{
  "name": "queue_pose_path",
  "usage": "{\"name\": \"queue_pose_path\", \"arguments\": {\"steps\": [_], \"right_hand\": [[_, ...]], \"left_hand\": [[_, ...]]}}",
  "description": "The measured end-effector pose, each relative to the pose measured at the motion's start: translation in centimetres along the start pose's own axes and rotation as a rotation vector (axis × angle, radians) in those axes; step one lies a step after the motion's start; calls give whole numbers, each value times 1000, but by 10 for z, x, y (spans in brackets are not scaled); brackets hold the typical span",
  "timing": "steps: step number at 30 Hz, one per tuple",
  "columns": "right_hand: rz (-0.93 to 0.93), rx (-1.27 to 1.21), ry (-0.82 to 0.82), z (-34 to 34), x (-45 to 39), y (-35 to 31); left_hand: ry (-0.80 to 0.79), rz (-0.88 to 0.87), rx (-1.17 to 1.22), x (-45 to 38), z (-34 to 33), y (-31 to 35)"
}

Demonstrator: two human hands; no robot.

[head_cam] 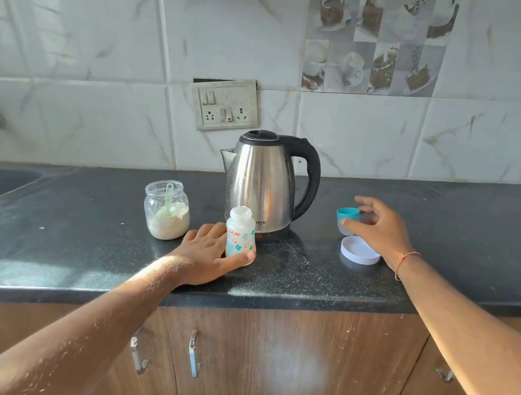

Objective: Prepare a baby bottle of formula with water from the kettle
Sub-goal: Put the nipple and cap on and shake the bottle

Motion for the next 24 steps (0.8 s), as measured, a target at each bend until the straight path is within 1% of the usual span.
{"name": "queue_pose_path", "arguments": {"steps": [4, 7, 10, 15, 19, 24], "right_hand": [[83, -101, 92, 9, 18, -19], [195, -181, 95, -2, 40, -46], [349, -181, 13, -26, 68, -89], [452, -144, -160, -75, 96, -138], [472, -95, -227, -101, 106, -153], [419, -157, -267, -111, 102, -157]], "left_hand": [[10, -4, -11, 0, 2, 1], [17, -10, -3, 0, 3, 2], [21, -7, -3, -1, 4, 2], [14, 11, 9, 1, 4, 2], [32, 16, 0, 1, 5, 1], [45, -7, 13, 1, 7, 4]]}}
Point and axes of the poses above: each hand's wrist, its own x-axis away from the middle knuckle, its own z-axis out of the back of the hand, y = z × x, the point moved 10 cm from there along -x, towards the middle knuckle, and after that the axes turned 11 degrees about -z, right-handed, at the moved point
